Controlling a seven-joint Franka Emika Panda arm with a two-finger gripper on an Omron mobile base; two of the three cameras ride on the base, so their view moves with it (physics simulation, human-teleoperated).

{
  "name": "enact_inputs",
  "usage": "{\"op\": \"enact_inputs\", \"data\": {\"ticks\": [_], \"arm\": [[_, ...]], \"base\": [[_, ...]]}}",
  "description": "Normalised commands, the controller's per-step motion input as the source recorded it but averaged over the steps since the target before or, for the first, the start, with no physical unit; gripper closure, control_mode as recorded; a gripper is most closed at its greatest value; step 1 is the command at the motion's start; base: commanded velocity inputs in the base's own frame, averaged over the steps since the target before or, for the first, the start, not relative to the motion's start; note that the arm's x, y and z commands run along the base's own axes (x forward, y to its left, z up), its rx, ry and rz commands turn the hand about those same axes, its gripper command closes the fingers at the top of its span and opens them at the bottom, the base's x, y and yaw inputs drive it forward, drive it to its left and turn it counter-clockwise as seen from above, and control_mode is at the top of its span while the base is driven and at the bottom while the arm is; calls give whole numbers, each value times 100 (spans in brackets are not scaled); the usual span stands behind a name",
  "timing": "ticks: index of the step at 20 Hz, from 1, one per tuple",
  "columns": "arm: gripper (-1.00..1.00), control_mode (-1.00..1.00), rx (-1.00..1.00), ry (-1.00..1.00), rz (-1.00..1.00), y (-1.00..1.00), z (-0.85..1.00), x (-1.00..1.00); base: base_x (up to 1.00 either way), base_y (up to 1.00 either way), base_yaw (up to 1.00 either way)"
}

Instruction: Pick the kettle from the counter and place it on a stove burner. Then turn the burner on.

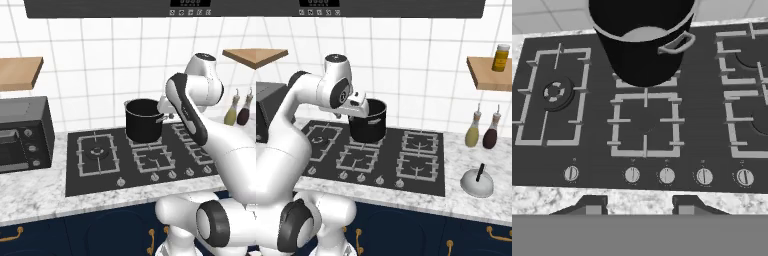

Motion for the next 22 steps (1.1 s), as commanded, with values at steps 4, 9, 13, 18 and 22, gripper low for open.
{"op": "enact_inputs", "data": {"ticks": [4, 9, 13, 18, 22], "arm": [[-100, -100, 0, 0, 0, -56, -11, -19], [-100, -100, 0, 0, 0, -100, -34, -25], [-100, -100, 0, 0, 0, -100, -33, -11], [-100, -100, 0, 0, -1, -100, -48, 0], [-100, -100, 0, 4, -10, -86, -31, 0]], "base": [[0, 0, 0], [0, 0, 0], [0, 0, 0], [0, 0, 0], [0, 0, 0]]}}
